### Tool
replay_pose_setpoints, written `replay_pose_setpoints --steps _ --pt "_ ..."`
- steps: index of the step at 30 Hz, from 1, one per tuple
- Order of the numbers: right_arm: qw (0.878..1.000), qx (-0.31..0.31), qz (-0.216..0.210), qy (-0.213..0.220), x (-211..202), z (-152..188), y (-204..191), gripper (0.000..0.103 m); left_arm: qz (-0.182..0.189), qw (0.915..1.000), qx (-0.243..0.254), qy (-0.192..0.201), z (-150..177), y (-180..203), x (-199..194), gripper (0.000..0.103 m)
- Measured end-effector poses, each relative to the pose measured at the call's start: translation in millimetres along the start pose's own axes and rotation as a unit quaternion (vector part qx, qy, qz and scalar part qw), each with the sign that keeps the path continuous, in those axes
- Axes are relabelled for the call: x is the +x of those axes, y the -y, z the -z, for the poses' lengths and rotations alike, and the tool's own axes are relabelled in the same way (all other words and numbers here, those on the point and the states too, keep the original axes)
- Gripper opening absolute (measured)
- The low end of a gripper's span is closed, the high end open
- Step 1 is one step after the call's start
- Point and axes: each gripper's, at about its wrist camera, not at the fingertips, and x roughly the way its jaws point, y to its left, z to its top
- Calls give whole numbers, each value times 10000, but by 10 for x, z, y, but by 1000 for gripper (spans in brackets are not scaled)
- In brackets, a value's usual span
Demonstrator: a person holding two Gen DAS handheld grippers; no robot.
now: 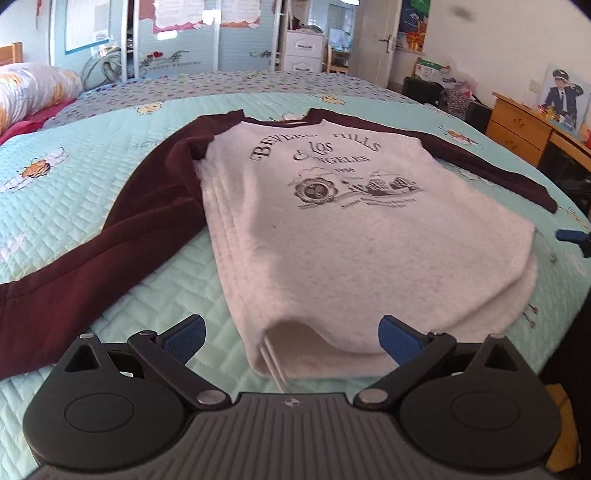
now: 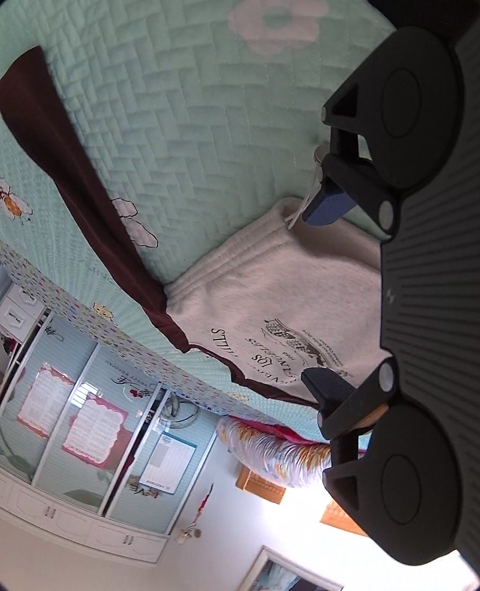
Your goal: Fold clothes
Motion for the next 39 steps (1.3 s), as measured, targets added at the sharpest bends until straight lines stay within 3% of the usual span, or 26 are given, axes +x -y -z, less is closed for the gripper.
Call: replay_pose_setpoints --steps 5,8,10,11,13,20,23,26,32,34,37,39 --pt "9972 -645 373 62 24 -29 -96 84 -194 9989 413 61 19 119 50 101" --pt "9871 -1390 768 219 18 -35 -205 84 -225 9986 450 137 42 139 63 96" --pt "9734 -2024 1043 251 35 6 -301 84 -214 9986 432 203 54 143 66 87" --pt "9720 -2103 1029 218 41 18 -309 84 -247 9986 422 208 54 145 72 77" --pt "9692 -2246 1000 153 52 42 -324 84 -383 9982 453 130 43 154 101 71" --pt "9758 -1979 913 160 -26 -11 -255 84 -323 9954 901 -40 71 241 -82 70" --pt "9803 -1763 887 84 -11 -10 -212 84 -514 9911 1212 -183 110 242 -94 71" --pt "9838 -1581 844 -44 35 24 -188 84 -663 9905 1181 -231 98 181 -39 71" --pt "9755 -1890 1121 45 15 65 -225 84 -867 9882 1247 -211 42 214 125 72" --pt "9600 -2423 1398 87 21 91 -279 84 -922 9877 1250 -181 43 219 148 72" --pt "9130 -3651 1819 42 119 263 -414 84 -1011 9874 1211 -128 48 213 158 72" --pt "8876 -4205 1879 -61 241 376 -442 84 -1058 9878 1134 -112 43 207 173 72"
